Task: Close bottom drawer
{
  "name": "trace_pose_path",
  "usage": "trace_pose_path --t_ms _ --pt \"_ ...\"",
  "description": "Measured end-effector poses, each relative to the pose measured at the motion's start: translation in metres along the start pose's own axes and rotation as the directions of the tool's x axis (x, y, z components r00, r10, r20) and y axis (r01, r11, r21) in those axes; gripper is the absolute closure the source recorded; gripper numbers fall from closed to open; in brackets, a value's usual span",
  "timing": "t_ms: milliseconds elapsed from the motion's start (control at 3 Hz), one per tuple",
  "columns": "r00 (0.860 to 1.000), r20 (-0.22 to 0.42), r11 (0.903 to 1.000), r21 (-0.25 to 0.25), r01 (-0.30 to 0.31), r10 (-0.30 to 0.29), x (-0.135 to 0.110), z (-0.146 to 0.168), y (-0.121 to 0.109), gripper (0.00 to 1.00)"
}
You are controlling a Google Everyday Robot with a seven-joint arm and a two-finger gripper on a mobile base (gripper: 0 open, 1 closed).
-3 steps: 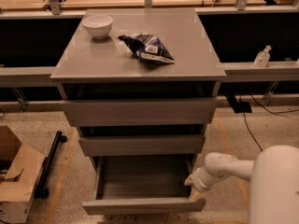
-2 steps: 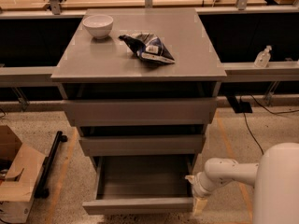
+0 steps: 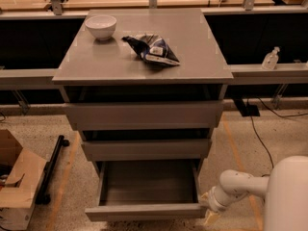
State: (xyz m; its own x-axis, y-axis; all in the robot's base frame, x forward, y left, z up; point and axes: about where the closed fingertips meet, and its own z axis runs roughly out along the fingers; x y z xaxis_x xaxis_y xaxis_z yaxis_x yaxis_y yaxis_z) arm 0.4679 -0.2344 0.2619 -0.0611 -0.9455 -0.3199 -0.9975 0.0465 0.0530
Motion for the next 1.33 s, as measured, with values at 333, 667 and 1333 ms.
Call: trace_pose_path --t_ms 333,667,1333 --pt "0.999 0.009 0.9992 -0.021 -0.034 0.034 0.013 0.008 0.0 0.62" --pt "0.998 0.014 0.9968 -0.05 -0.062 0.063 0.024 0.019 0.0 0.85" --pt "0.996 0.042 0.9906 -0.116 -0.073 0.078 0.034 0.08 -0.02 1.0"
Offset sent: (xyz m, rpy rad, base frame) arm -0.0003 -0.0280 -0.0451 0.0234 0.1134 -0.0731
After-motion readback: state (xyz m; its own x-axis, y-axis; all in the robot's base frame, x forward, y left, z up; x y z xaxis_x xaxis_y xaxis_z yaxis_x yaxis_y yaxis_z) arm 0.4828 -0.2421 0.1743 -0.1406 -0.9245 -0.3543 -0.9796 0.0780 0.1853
